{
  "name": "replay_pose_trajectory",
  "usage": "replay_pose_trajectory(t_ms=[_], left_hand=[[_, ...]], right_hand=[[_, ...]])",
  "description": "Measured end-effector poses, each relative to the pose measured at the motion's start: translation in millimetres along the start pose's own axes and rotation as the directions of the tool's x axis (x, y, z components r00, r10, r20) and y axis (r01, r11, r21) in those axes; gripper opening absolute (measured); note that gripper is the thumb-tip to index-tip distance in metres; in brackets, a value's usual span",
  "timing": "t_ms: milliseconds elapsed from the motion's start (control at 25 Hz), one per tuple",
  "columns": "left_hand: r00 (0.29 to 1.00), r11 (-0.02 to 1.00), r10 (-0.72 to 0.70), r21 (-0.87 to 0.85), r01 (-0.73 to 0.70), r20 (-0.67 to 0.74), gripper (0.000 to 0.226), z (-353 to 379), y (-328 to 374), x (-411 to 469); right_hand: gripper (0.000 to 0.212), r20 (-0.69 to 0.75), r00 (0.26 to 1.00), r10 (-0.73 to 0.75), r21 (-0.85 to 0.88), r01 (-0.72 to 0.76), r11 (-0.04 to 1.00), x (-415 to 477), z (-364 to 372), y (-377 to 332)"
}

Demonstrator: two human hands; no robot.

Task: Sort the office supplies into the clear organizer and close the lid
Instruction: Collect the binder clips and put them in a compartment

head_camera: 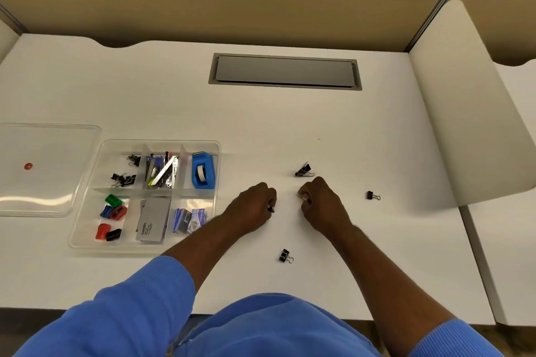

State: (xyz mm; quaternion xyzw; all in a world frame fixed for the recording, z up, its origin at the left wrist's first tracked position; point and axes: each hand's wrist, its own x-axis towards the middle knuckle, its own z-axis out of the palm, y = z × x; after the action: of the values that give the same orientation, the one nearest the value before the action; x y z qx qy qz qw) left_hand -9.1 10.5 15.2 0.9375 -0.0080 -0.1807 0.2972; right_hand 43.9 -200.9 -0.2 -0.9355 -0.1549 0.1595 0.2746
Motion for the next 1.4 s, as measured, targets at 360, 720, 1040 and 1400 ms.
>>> replay_pose_trajectory(t_ms=[360,720,1040,1400], left_hand=[[0.999,0.999,-0.037,-0.038,0.037,-0.005,0.011,-2.5,-1.8,0.0],[1.0,1.0,-0.001,-0.026,0.002,0.019,0.016,-2.1,-3.9,-3.0],[0.99,0.996,0.03,-0.083,-0.041,-0.136,0.019,-21.1,3.9,-2.8],[0.909,0.975,0.009,-0.199,-0.101,-0.418,0.015,-77.7,-7.8,-15.7]], right_hand=[[0.066,-0.105,0.994,-0.031,0.036,0.035,0.999,18.0,-16.7,-12.3],[0.022,-0.039,0.999,-0.035,-0.022,0.034,0.999,24.9,-8.6,-15.8],[0.023,-0.091,0.993,-0.072,0.023,0.074,0.997,19.3,-8.1,-24.5],[0.022,-0.183,0.941,-0.283,0.126,0.308,0.943,24.1,-6.5,-106.3]])
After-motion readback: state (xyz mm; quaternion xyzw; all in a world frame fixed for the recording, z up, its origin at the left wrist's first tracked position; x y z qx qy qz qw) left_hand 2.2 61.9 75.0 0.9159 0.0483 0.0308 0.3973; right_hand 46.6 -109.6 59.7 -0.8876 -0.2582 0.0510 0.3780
